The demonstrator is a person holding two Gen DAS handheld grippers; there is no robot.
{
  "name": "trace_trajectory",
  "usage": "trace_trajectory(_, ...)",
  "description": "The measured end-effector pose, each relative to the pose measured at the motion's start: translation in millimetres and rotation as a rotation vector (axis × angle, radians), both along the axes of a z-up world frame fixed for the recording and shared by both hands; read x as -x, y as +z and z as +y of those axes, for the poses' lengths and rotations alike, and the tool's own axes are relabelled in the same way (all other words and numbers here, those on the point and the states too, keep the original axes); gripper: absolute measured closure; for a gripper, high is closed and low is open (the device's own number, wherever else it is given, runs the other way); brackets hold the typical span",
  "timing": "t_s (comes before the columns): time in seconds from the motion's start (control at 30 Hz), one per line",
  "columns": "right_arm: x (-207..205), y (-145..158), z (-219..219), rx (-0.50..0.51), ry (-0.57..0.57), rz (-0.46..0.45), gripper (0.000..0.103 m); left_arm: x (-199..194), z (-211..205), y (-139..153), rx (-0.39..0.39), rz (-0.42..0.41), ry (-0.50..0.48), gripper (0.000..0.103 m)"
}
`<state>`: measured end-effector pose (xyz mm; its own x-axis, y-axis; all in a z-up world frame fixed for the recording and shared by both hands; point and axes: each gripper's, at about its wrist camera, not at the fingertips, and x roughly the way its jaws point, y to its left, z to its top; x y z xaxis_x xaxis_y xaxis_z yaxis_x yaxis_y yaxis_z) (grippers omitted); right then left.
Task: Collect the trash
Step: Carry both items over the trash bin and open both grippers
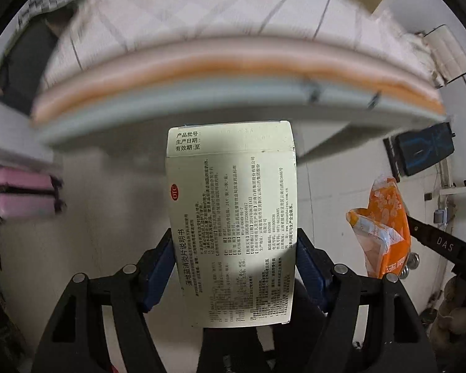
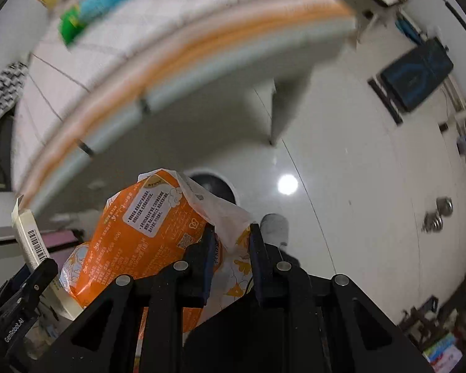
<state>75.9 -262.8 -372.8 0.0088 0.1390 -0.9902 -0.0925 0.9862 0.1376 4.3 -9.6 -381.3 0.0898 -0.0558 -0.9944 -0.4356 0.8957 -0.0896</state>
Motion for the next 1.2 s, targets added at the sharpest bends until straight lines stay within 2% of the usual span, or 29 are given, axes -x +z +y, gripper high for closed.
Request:
trace_trajectory(0.13, 13.4, -70.4, -0.5, 0.025, 0.009, 0.081, 0.081, 0.6, 5.3, -76.7, 0.056, 0.052, 0.043, 0.033)
trace_trajectory(0.2, 15.9, -115.2, 2.0, 0.040, 0.013, 0.112, 0.081, -1.8, 9.9, -118.9, 0.083, 0.076, 0.072, 0.033)
trace_trajectory(0.23, 15.6, -135.1, 3.8, 0.045, 0.015, 0.124, 0.081, -4.2, 12.9, -145.8, 0.105, 0.087, 0.088, 0.033)
trace_trajectory(0.37, 6.8, -213.2, 16.1, 0.068, 0.034, 0.147, 0.081, -13.4, 17.6, -222.9, 0.156, 0.115, 0.112, 0.033)
trace_trajectory(0.47, 0.5, -279.1, 27.9, 0.079, 0.047, 0.162, 0.081, -21.7, 24.1, -271.0, 0.219, 0.112, 0.134, 0.032)
trace_trajectory(0.57, -1.5, -331.0, 38.4, 0.082, 0.057, 0.165, 0.081, -25.3, 33.4, -309.7, 0.309, 0.118, 0.185, 0.030)
trace_trajectory(0.6, -1.3, -342.0, 43.0, 0.087, 0.061, 0.162, 0.080, -25.7, 34.5, -317.9, 0.327, 0.123, 0.199, 0.026)
trace_trajectory(0.63, -2.4, -357.3, 47.6, 0.088, 0.071, 0.165, 0.080, -25.9, 37.1, -324.0, 0.340, 0.123, 0.210, 0.021)
trace_trajectory(0.67, -0.7, -365.7, 54.4, 0.084, 0.077, 0.171, 0.079, -25.9, 39.5, -329.4, 0.340, 0.123, 0.218, 0.010)
trace_trajectory(0.7, -1.6, -379.1, 58.3, 0.079, 0.086, 0.184, 0.076, -24.7, 38.3, -329.5, 0.334, 0.122, 0.221, 0.007)
trace_trajectory(0.83, -2.9, -404.8, 68.8, 0.034, 0.097, 0.208, 0.063, -12.8, 39.9, -324.6, 0.293, 0.128, 0.224, 0.007)
trace_trajectory(0.87, -2.7, -403.3, 71.5, 0.023, 0.098, 0.208, 0.059, -4.4, 43.6, -321.4, 0.275, 0.130, 0.219, 0.007)
trace_trajectory(0.9, -2.3, -402.6, 73.1, 0.012, 0.103, 0.203, 0.048, -2.2, 43.8, -317.6, 0.250, 0.135, 0.212, 0.007)
trace_trajectory(0.93, -1.5, -400.3, 73.4, 0.006, 0.106, 0.196, 0.040, 0.0, 42.6, -310.8, 0.210, 0.139, 0.201, 0.007)
trace_trajectory(0.97, -0.9, -397.0, 74.3, 0.001, 0.110, 0.187, 0.036, 1.1, 41.8, -310.5, 0.183, 0.141, 0.192, 0.007)
trace_trajectory(1.03, 0.4, -389.5, 75.9, -0.008, 0.126, 0.175, 0.017, 6.2, 41.5, -299.5, 0.128, 0.150, 0.170, 0.007)
trace_trajectory(1.1, 2.2, -380.8, 76.5, -0.003, 0.158, 0.157, 0.006, 11.2, 39.6, -288.3, 0.081, 0.158, 0.151, 0.007)
trace_trajectory(1.2, 8.0, -358.8, 84.0, 0.045, 0.236, 0.110, 0.003, 14.8, 35.2, -270.7, 0.033, 0.169, 0.127, 0.007)
